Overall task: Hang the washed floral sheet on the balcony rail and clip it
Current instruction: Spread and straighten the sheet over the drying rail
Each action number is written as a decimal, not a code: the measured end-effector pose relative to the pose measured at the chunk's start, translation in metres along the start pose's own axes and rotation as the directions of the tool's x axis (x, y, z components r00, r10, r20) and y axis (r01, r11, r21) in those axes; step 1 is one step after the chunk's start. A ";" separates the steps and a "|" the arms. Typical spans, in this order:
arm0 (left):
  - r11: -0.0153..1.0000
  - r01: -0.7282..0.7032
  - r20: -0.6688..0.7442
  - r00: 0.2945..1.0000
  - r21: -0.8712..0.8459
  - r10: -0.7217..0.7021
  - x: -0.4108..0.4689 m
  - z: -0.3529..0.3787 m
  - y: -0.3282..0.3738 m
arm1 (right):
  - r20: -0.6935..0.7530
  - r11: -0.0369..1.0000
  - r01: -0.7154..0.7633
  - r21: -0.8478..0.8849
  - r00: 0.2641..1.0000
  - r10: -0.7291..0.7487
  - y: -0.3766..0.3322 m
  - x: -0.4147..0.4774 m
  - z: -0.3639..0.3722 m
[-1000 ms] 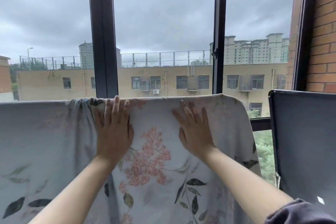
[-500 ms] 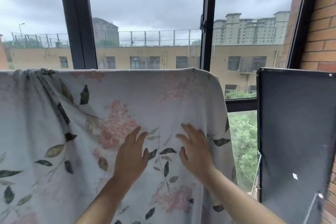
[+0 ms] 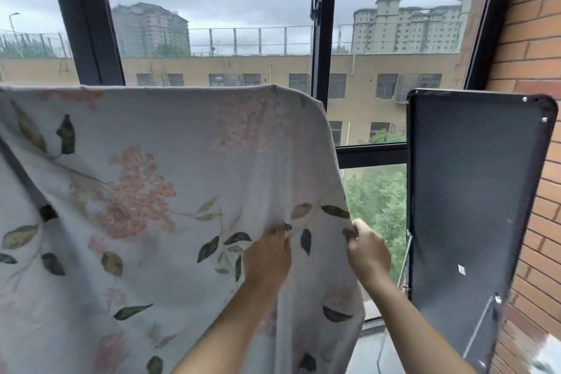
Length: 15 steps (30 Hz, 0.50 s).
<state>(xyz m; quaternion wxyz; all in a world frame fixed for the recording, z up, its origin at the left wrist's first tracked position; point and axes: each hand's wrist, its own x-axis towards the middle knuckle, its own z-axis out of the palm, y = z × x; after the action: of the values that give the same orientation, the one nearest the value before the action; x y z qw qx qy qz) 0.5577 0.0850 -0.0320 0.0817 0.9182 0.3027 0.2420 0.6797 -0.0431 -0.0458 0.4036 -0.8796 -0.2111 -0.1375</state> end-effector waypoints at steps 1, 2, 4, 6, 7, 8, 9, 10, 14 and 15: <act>1.000 -0.005 0.001 1.000 0.007 0.005 0.001 0.002 -0.001 | -0.036 1.000 -0.012 -0.003 0.999 0.011 0.005 0.004 -0.009; 1.000 -0.020 0.010 1.000 0.023 0.020 0.000 0.005 -0.002 | -0.085 1.000 -0.014 0.026 0.996 0.017 0.011 0.008 -0.016; 0.993 -0.072 0.069 0.995 0.091 0.066 -0.003 0.014 -0.006 | -0.175 0.995 -0.030 0.099 0.983 0.047 0.020 0.009 -0.024; 0.991 -0.080 0.157 0.986 0.109 0.062 -0.013 0.028 -0.010 | -0.162 0.990 -0.029 0.140 0.985 0.052 0.027 0.002 -0.025; 0.995 -0.054 0.195 0.980 0.089 0.036 -0.019 0.035 -0.015 | -0.142 0.990 -0.025 0.141 0.989 0.045 0.028 -0.001 -0.023; 0.998 -0.011 0.220 0.976 0.061 -0.003 -0.025 0.039 -0.019 | -0.132 0.989 -0.019 0.146 0.991 0.039 0.029 -0.003 -0.021; 0.999 0.037 0.235 0.971 0.025 -0.042 -0.032 0.042 -0.025 | -0.140 0.989 -0.020 0.143 0.989 0.040 0.026 -0.008 -0.019; 0.997 0.073 0.230 0.971 -0.020 -0.066 -0.036 0.041 -0.029 | -0.166 0.987 -0.009 0.158 0.985 0.036 0.025 -0.013 -0.017; 0.946 0.190 0.102 0.980 -0.262 -0.169 -0.050 0.014 -0.058 | -0.229 0.938 0.206 0.281 0.963 -0.143 -0.013 -0.047 0.000; 0.919 0.219 0.066 0.976 -0.328 -0.210 -0.056 0.004 -0.069 | -0.222 0.916 0.266 0.299 0.953 -0.204 -0.027 -0.060 0.010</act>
<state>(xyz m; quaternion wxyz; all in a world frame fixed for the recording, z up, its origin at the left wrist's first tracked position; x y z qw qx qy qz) 0.4843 0.1069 -0.0779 0.2660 0.8559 0.3550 0.2658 0.6153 -0.0349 -0.0595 0.5416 -0.7521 -0.2969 -0.2300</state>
